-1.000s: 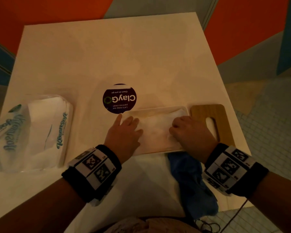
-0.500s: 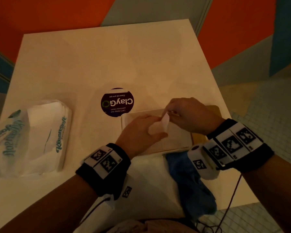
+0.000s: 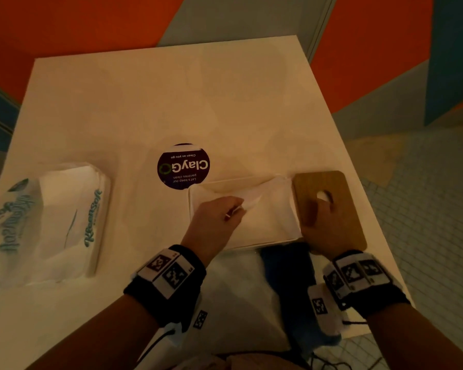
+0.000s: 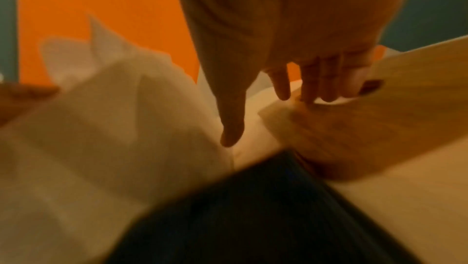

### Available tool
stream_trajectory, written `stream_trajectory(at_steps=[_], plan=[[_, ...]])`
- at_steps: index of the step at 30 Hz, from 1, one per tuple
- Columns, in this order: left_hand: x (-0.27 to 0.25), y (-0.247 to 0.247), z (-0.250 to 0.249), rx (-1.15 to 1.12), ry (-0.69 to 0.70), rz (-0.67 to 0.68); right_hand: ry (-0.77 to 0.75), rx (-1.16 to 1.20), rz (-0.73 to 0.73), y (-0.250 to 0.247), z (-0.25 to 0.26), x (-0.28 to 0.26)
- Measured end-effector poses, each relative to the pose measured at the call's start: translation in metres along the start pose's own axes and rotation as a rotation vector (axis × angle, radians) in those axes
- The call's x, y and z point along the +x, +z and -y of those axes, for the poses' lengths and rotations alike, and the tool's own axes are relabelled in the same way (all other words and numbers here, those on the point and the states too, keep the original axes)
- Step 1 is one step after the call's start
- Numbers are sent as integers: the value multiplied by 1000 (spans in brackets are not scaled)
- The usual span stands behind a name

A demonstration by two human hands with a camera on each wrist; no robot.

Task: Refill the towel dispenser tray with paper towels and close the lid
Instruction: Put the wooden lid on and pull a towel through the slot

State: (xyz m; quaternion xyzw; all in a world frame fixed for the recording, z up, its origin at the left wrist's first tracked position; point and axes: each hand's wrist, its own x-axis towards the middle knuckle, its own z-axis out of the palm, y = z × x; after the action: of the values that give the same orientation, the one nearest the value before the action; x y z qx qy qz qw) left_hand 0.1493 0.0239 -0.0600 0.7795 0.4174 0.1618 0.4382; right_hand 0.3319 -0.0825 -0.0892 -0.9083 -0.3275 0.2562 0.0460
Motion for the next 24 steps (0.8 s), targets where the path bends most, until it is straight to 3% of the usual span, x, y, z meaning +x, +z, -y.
stream_trajectory(at_steps=[3, 7, 9, 11, 13, 16, 18, 21, 24], plan=[[1, -1, 1, -18, 5, -11, 16, -30, 19, 10, -5, 4], [0, -2, 0, -27, 14, -28, 124, 284, 76, -3, -9, 12], [-1, -3, 0, -48, 11, -36, 79, 394, 39, -24, -8, 6], [-2, -4, 1, -44, 16, -34, -67, 462, 20, -51, -5, -7], [-3, -4, 3, -77, -7, -23, -346, 486, 58, -75, 3, -24], [-4, -6, -2, -372, -183, -28, -846, 228, 118, -97, 26, -44], [-5, -8, -8, -643, -281, 84, -1054, -3, 137, -98, 39, -47], [-7, -14, -16, -1123, -426, 133, -1177, -163, 139, -88, 54, -42], [-6, -15, -10, -1227, -462, 102, -1182, -252, 173, -77, 61, -34]])
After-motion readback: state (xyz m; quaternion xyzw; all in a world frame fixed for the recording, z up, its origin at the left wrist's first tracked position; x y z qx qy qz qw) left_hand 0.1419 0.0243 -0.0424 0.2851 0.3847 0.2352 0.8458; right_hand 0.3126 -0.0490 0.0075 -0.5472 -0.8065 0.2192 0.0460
